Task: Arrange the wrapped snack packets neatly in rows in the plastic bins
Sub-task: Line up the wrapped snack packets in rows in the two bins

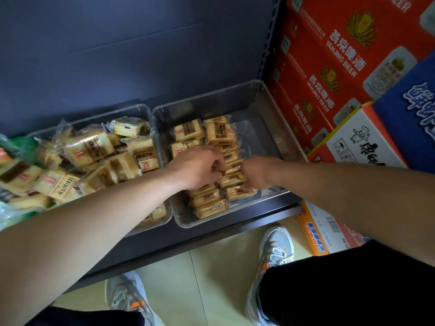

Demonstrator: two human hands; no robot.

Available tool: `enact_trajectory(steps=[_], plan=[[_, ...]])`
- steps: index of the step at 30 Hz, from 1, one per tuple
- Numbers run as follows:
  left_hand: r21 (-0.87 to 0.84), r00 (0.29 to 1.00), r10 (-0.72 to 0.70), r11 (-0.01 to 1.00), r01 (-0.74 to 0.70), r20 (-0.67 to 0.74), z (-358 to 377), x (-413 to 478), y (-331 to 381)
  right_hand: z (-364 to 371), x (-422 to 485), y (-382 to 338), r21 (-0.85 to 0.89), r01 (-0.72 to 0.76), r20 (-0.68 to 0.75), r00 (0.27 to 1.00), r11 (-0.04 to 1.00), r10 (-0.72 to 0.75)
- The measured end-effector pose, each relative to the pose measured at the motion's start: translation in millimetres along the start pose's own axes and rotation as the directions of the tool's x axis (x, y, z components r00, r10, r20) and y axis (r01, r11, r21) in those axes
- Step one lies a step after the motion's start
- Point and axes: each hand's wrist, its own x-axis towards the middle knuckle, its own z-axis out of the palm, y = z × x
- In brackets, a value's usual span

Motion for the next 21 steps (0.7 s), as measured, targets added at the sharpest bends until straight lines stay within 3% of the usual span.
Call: enact_trajectory(steps=[6, 11, 16, 21], plan=[[0.004, 0.984, -0.177, 0.984, 0.177, -0.004, -41.3, -72.4, -20.4, -39.3, -16.4, -20.0, -0.122, -0.043, 0.024, 0.999, 0.992, 0.046], [-0.042, 0.951, -0.297, 0.955, 0.295, -0.082, -74.0, -137.4, -30.8, -81.4, -46.5, -64.6, 0.016, 0.007, -0.127, 0.992, 1.0, -0.005], [-0.22, 0.873, -0.448, 0.887, 0.406, -0.195, -83.6, -196.8, -48.5, -113.1, -72.7, -115.5, 0.194, 0.131, -0.288, 0.955, 0.972, -0.072], [-0.26, 0.829, -0.534, 0.834, 0.486, -0.164, -81.2, -224.5, -80.2, -105.6, -65.4, -154.9, 0.266, 0.198, -0.334, 0.937, 0.944, -0.102]])
